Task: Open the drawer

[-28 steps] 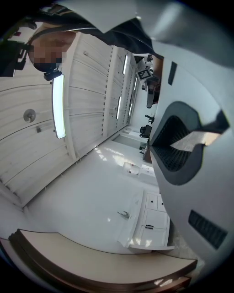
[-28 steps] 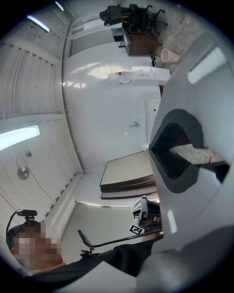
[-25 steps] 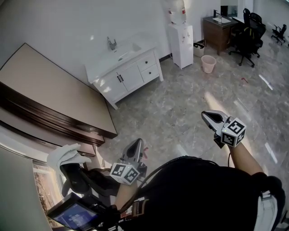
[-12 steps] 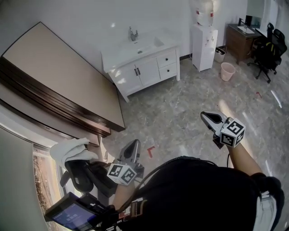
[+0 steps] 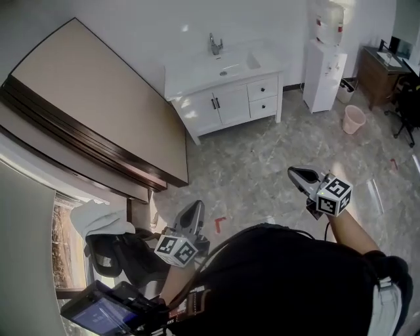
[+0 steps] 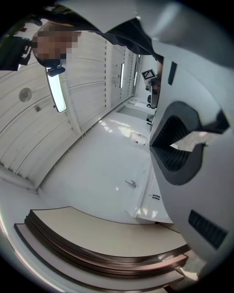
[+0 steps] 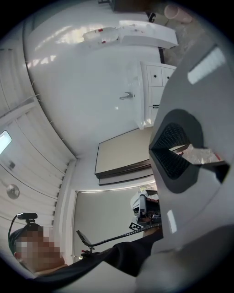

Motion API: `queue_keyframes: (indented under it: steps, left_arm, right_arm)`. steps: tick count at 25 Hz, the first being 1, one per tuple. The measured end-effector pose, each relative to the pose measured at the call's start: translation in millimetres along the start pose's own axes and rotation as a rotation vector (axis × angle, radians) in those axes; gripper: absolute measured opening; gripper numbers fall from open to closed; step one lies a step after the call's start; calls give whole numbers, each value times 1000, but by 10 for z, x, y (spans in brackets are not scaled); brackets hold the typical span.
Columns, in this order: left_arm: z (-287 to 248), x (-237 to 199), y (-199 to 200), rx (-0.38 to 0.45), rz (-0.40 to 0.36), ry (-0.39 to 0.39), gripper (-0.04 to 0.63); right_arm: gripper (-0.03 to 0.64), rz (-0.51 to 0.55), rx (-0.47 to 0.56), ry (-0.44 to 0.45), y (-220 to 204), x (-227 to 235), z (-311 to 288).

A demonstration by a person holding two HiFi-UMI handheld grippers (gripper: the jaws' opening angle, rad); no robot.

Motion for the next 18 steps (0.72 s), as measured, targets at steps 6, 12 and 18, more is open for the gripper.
queue_keyframes:
  steps: [6,12,18]
  left_arm:
    - [-662,254,-34,45,7,33,-9]
    - [-1111,359,-98,69,-5,56,-9]
    - [-1391,94,40,67,-1,59,-9]
  right_arm:
    - [-6,48,9,100,74,696,-75]
    - [-6,53,23,114,1,1273,-67]
    - [-6,44,24,88,-14,1587,-303]
Point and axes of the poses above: the fingertips, and each gripper's own axes: z backward along the fingers, x to its right, y out of its top, the point moved 4 cm from there along z, backward along the fingers, and after that the axes turned 14 degrees about z, right-handed, at the moved point
